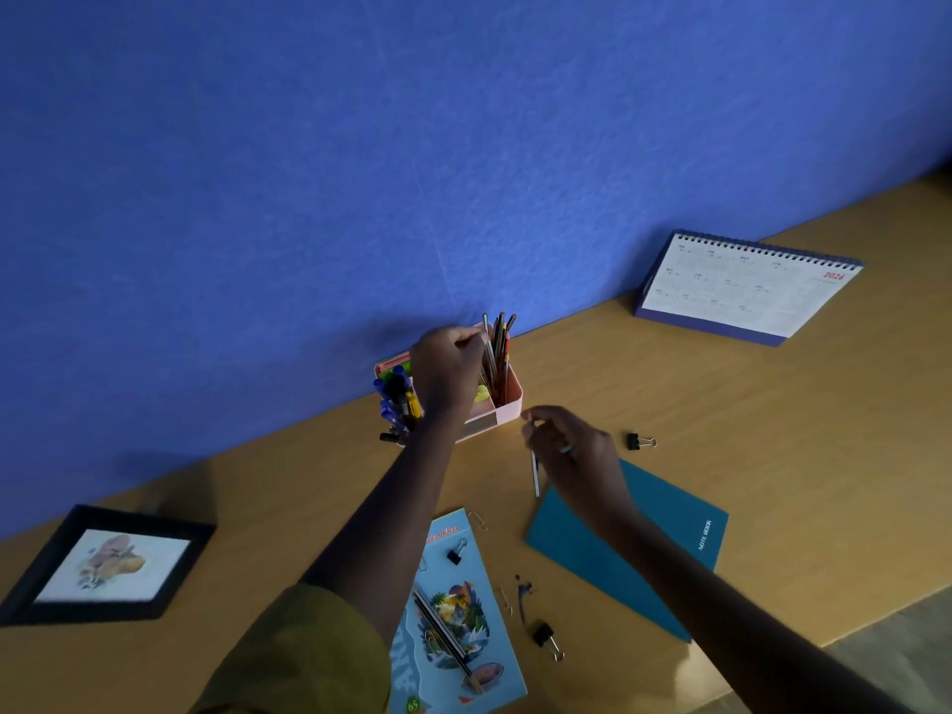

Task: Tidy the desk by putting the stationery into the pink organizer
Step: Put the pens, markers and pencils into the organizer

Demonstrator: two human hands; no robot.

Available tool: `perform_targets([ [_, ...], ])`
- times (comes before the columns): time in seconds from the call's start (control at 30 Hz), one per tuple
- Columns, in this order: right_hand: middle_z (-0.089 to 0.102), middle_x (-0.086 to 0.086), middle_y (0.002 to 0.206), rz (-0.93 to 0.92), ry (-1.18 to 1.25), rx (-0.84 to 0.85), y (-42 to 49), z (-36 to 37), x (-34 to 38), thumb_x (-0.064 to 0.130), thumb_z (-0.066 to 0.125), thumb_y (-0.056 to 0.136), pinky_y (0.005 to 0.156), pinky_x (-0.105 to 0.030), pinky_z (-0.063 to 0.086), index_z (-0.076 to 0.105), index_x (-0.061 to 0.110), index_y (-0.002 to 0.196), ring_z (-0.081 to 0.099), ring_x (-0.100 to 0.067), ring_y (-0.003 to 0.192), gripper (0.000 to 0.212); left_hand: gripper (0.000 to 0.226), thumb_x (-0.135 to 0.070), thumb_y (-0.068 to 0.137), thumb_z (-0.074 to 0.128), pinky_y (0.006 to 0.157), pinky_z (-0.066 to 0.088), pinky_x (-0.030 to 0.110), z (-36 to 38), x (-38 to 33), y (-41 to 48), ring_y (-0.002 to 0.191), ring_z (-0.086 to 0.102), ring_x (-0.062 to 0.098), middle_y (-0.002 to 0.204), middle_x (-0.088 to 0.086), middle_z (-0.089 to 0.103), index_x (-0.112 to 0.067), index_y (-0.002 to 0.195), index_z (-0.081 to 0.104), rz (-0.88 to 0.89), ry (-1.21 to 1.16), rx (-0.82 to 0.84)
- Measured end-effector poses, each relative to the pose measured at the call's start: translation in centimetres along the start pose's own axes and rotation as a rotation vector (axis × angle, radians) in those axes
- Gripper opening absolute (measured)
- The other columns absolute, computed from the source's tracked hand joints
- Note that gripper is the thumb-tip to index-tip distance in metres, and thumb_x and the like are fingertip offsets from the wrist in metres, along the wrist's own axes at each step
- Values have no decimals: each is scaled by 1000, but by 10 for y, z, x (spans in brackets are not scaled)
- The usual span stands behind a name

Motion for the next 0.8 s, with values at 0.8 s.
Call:
perform_targets([
  [0.8, 77, -5, 84, -2, -520, -48, 132, 43, 13, 33, 62, 95, 60, -38, 58, 78, 27, 100, 72, -31, 77, 18, 7, -32, 90, 79, 75, 57, 28, -95, 142, -152, 73, 73, 8, 78, -14, 78, -29, 92, 84, -333, -134, -138],
])
Point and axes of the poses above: each hand's wrist, its own y-axis towards the middle knuckle, its own z-axis out of the palm, x = y × z, the point moved 9 cm from there along y, towards the middle knuckle
